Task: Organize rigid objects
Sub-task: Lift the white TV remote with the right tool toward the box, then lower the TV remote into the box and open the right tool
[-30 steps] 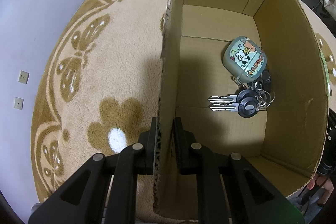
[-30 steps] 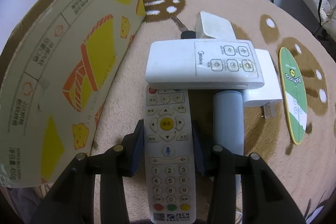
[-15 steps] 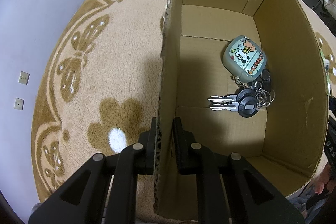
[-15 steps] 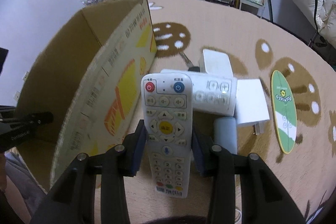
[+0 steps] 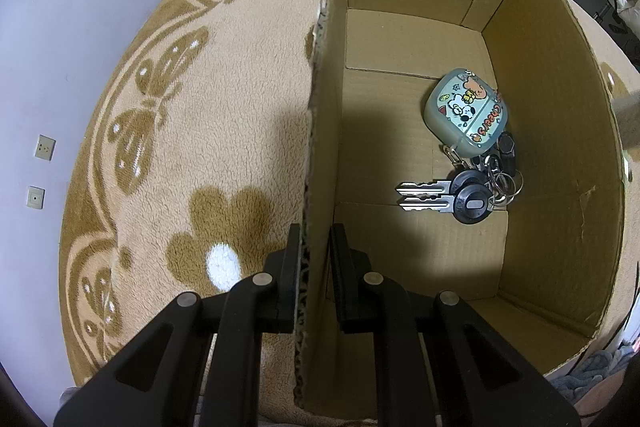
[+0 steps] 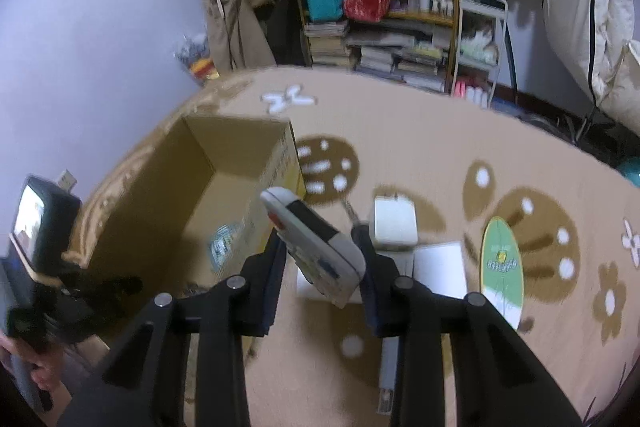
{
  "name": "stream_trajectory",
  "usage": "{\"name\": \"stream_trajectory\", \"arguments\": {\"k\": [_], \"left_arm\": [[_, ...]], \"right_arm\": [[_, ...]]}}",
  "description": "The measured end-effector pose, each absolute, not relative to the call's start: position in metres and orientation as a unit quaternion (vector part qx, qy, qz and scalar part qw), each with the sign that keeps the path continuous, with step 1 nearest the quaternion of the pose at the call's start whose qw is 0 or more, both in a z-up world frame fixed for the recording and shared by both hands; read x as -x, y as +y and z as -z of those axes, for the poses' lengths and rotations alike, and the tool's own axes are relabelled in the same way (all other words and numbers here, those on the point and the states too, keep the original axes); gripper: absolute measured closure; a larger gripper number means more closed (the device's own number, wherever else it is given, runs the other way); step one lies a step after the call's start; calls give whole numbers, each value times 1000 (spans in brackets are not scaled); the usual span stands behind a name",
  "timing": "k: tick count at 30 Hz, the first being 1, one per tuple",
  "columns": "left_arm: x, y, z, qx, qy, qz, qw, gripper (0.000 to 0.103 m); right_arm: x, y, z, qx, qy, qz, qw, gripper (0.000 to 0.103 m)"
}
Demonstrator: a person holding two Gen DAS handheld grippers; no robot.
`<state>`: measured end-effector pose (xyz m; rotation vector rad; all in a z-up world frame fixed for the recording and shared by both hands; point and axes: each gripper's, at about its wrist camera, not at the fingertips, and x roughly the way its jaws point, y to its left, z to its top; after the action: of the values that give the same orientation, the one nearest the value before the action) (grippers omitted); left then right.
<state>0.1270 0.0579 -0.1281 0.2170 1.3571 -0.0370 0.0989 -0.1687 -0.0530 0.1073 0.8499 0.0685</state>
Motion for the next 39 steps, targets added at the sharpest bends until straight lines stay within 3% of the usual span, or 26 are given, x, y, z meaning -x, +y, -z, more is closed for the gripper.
{"name": "stream_trajectory", "arguments": {"k": [16, 20, 22, 39], "left_arm": [[-127, 58, 129, -102, 626, 16, 773, 91], [-127, 58, 130, -102, 626, 16, 773, 91], [-127, 58, 130, -102, 626, 16, 773, 91], [-127, 58, 129, -102, 626, 15, 773, 91]], "right_arm": [[-103, -138, -25, -58, 317, -92, 942, 67], [-101, -132, -31, -68, 303, -113, 944, 80], [-104, -130, -27, -72, 311, -114, 941, 84], [-136, -134, 82, -150, 441, -142, 873, 84]]}}
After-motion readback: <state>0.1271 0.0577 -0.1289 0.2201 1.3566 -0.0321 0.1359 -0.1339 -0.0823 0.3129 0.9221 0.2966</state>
